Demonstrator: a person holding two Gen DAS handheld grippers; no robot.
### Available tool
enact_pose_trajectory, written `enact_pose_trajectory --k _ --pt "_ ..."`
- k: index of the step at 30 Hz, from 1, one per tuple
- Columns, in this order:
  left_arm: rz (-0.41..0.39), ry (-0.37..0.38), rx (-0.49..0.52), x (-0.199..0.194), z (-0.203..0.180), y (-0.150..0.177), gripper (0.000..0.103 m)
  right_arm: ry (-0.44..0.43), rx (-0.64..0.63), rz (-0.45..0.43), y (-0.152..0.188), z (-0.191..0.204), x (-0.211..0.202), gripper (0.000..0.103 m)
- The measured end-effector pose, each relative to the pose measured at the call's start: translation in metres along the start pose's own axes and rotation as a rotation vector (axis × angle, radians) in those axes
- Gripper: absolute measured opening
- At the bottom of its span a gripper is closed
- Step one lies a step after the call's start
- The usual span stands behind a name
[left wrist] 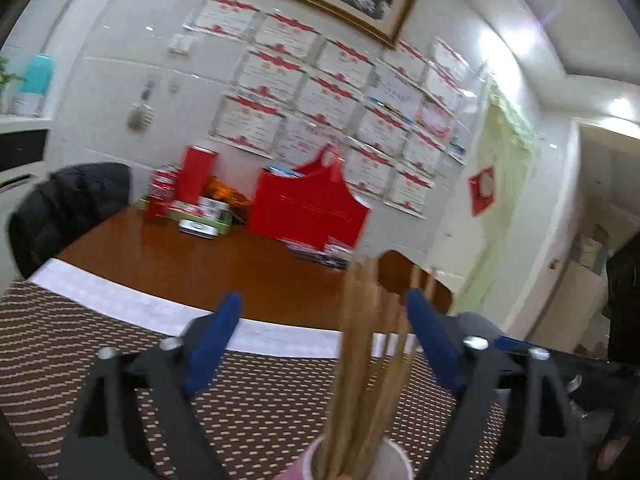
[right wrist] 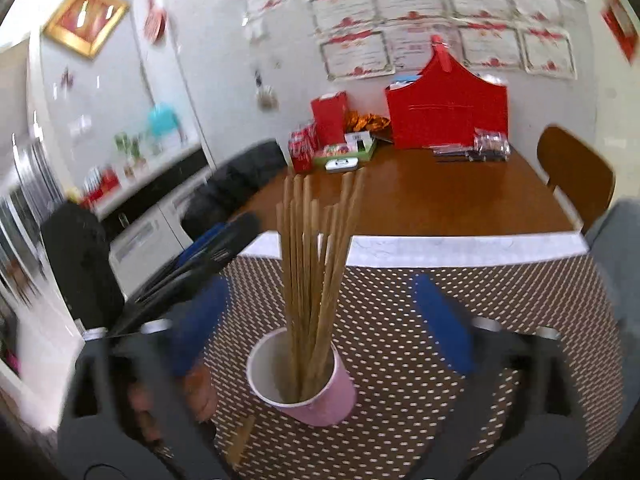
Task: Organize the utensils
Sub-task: 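Lift both chopsticks upright over the pink cup and release them inside, then lower both open tools to the last two chopsticks on the cloth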
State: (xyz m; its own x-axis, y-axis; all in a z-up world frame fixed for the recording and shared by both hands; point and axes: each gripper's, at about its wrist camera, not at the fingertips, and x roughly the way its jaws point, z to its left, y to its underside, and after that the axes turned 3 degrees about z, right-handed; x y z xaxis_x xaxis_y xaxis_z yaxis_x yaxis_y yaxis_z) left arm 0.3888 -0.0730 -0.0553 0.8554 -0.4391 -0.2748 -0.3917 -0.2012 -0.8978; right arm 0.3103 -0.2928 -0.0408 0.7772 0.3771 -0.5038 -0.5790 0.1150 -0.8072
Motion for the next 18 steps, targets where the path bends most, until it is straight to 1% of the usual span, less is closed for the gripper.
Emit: enact_pose_trajectory --k 5,9,13,18 --pt "0.025 -0.080 0.065 -0.024 -0.005 -0.009 0.085 0.035 0.071 -0.058 0.005 -0.011 -0.017 0.097" --pt "0.066 -0.151 0.126 -0.045 -0.016 -0.011 0.085 0.048 0.100 -0.066 0.008 -0.014 -0.025 0.097" --pt "0.085 -0.204 0.190 -0.064 -0.030 -0.010 0.085 0.059 0.123 -0.081 0.014 -0.014 -0.037 0.097" --pt "0.112 -0.220 0.226 -0.090 -0.041 -0.007 0.085 0.072 0.131 -0.096 0.024 -0.011 -0.055 0.097"
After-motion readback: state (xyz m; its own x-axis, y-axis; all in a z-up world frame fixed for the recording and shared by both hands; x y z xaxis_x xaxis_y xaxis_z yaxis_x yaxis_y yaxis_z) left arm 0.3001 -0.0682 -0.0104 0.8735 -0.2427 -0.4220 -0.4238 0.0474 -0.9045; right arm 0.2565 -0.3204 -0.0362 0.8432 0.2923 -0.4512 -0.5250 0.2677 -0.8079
